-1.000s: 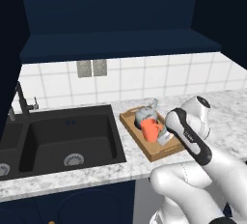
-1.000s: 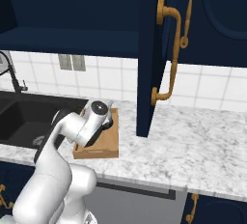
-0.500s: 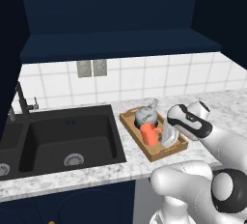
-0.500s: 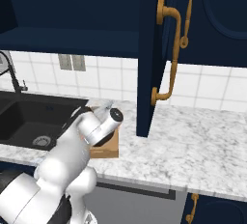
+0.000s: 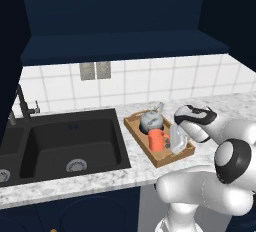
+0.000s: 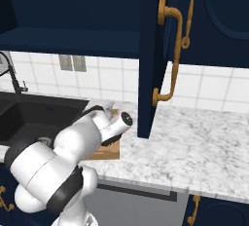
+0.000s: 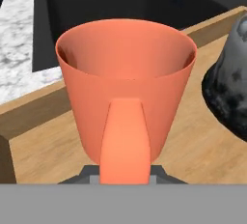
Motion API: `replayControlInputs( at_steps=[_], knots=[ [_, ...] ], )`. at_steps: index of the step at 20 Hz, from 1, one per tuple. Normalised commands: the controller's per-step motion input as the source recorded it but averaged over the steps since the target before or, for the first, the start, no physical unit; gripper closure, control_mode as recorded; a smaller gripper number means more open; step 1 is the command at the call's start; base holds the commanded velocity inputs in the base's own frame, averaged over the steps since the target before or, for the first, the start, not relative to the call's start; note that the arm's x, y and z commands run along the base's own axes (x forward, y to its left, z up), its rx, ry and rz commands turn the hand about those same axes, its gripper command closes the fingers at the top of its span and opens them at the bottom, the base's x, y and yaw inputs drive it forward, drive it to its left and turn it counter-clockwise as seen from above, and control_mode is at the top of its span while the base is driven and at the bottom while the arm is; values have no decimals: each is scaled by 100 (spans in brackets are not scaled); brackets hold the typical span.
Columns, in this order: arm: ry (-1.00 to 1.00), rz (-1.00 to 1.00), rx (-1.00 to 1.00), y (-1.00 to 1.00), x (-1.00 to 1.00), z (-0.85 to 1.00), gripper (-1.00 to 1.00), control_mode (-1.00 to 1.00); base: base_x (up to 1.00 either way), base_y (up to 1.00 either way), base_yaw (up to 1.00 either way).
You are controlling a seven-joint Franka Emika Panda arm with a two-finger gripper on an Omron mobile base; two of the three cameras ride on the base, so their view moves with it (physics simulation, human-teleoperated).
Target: Pick the kettle from the counter and place it on the tray. Then pick the mug from the cabinet and place it on the tray. Then close the cabinet doors.
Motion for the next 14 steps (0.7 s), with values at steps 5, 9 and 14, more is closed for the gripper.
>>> replayControlInputs(
  at_steps=[5,9,14],
  knots=[
    [0,0,0,0,0,-18,100,-100,0,0,0],
    [0,0,0,0,0,0,-100,-100,0,0,0],
    [0,-2,5,-5,-28,14,-100,-100,0,0,0]
  ],
)
